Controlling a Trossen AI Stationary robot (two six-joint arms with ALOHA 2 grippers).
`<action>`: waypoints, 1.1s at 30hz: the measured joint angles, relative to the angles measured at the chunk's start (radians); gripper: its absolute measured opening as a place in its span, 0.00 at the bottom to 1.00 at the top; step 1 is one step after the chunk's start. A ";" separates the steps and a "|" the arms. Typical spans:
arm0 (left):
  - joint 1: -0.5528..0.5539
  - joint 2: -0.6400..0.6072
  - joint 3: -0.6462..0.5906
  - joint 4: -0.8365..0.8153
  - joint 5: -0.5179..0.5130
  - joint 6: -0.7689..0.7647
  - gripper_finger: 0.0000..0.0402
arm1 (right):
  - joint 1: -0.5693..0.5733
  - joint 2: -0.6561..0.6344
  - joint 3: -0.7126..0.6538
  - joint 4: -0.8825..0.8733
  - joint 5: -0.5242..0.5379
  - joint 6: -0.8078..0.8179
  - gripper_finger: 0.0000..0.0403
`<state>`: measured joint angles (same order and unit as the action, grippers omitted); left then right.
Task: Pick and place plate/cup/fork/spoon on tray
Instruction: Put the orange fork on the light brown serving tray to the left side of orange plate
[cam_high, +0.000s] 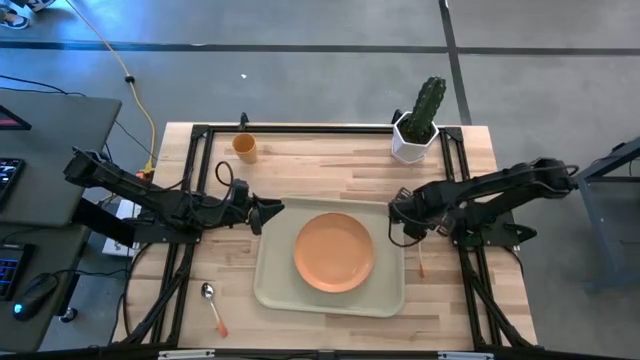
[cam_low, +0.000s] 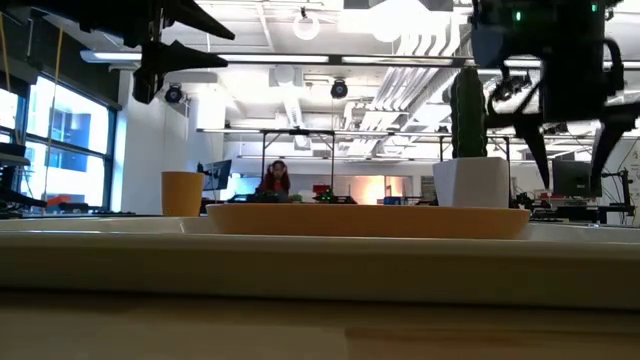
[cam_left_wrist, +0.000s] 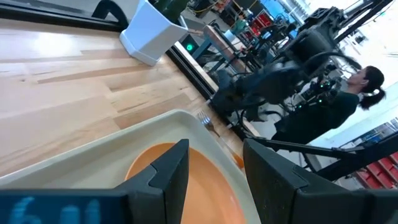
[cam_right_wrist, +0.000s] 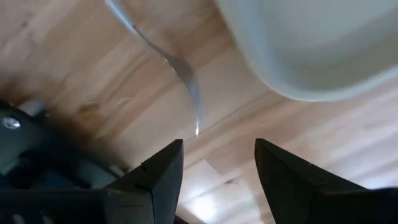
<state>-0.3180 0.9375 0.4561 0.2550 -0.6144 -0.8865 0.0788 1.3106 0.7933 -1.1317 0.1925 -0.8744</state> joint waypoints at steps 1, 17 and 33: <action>0.000 0.000 0.000 0.000 0.000 0.000 0.35 | -0.009 -0.001 -0.019 0.020 -0.002 -0.016 0.47; 0.065 0.000 0.000 -0.007 -0.002 0.043 0.35 | -0.123 -0.003 -0.209 0.249 -0.058 -0.043 0.41; 0.218 0.000 0.000 -0.006 0.123 0.106 0.35 | -0.206 -0.003 -0.209 0.260 -0.143 -0.018 0.02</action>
<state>-0.0996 0.9375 0.4561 0.2485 -0.4913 -0.7807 -0.1272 1.3071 0.5838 -0.8719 0.0498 -0.8924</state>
